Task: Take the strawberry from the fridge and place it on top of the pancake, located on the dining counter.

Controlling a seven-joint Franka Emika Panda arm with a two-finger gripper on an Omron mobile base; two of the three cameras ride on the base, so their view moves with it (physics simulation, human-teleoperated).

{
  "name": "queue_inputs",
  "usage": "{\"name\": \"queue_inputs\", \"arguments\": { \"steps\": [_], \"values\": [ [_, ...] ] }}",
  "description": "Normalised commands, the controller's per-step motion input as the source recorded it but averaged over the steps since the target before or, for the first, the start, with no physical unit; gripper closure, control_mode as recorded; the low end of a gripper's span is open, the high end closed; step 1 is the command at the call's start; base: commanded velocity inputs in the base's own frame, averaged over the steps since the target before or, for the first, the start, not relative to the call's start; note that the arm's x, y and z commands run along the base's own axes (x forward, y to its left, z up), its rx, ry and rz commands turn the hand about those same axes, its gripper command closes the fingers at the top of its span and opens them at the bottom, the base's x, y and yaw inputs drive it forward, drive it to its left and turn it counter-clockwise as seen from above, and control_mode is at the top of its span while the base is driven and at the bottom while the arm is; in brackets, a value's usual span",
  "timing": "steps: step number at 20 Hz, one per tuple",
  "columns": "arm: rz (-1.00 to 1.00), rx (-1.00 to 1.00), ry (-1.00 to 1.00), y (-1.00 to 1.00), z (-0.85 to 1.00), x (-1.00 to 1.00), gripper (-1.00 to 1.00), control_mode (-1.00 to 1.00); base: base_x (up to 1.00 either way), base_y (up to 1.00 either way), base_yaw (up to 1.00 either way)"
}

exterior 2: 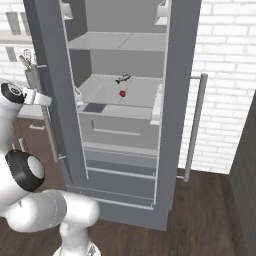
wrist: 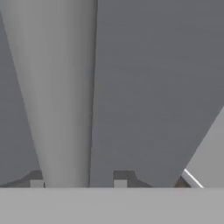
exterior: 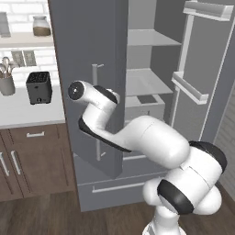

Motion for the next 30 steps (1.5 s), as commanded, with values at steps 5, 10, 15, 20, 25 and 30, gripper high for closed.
{"name": "queue_inputs", "arguments": {
  "steps": [5, 10, 15, 20, 25, 30],
  "values": [
    [-0.16, -0.05, -0.05, 0.46, 0.00, -0.45, 1.00, -1.00, 0.00, 0.00, 0.00],
    [-0.18, -0.02, 0.00, 0.40, 0.00, -0.30, -1.00, -1.00, 0.00, 0.00, 0.00],
    [-0.12, 0.00, -0.01, 0.20, 0.00, -0.06, -1.00, -1.00, 0.00, 0.00, 0.00],
    [-0.01, 0.00, -0.08, 0.41, -0.16, 0.11, -1.00, -1.00, 0.00, 0.00, 0.00],
    [-0.05, 0.00, -0.08, 0.10, -0.14, 0.01, -1.00, -1.00, 0.00, 0.00, 0.00],
    [0.00, 0.03, -0.06, 0.06, -0.01, -0.32, -1.00, -1.00, 0.00, 0.00, 0.00]
  ]
}}
